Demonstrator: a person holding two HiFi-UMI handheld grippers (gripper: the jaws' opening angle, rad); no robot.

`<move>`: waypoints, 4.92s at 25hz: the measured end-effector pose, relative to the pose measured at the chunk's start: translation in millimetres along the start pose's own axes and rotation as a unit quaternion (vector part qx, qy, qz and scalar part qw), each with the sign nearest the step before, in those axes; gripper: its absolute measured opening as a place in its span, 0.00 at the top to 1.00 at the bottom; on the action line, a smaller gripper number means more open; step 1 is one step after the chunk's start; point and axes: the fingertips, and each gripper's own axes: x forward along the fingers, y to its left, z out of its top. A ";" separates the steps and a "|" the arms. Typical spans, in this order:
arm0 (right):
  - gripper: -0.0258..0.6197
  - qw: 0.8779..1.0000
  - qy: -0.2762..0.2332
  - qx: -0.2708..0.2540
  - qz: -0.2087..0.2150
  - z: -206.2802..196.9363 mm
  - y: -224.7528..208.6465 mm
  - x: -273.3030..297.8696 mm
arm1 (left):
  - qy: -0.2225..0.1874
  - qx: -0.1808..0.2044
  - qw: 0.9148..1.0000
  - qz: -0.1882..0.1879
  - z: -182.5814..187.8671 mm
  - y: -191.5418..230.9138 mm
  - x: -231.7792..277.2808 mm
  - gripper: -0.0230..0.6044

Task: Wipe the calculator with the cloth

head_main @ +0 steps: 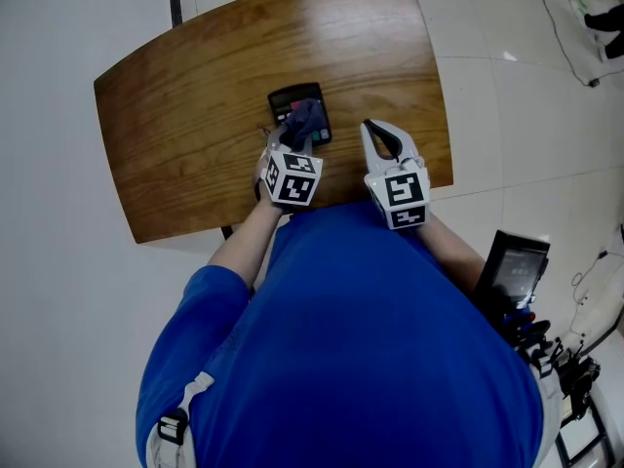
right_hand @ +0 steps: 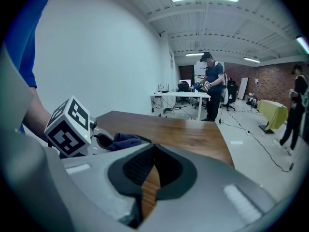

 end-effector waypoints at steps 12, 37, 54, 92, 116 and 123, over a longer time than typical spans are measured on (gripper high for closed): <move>0.96 1.000 0.011 0.002 -0.011 -13.0 -8.8 -4.5 | 0.004 0.066 0.997 -0.040 14.3 -41.6 26.4 0.87; 0.96 0.999 0.002 -0.022 0.038 6.5 27.9 4.7 | 0.052 -0.036 0.997 0.046 -57.5 32.8 -19.0 0.87; 0.96 1.000 0.005 -0.003 -0.008 -12.3 -8.0 -3.4 | 0.022 0.132 0.990 -0.053 5.1 -55.6 37.1 0.87; 0.96 0.999 0.013 -0.017 -0.030 -5.0 54.2 -22.6 | -0.015 -0.065 0.998 -0.023 -72.6 25.6 -41.8 0.87; 0.96 0.996 -0.056 -0.042 0.048 -35.5 56.8 -132.7 | -0.176 -0.128 0.972 0.089 -55.1 -75.3 -156.3 0.87; 0.96 0.994 -0.073 -0.034 0.071 -48.4 65.8 -189.3 | -0.183 -0.133 0.966 0.124 -74.6 -122.9 -197.0 0.87</move>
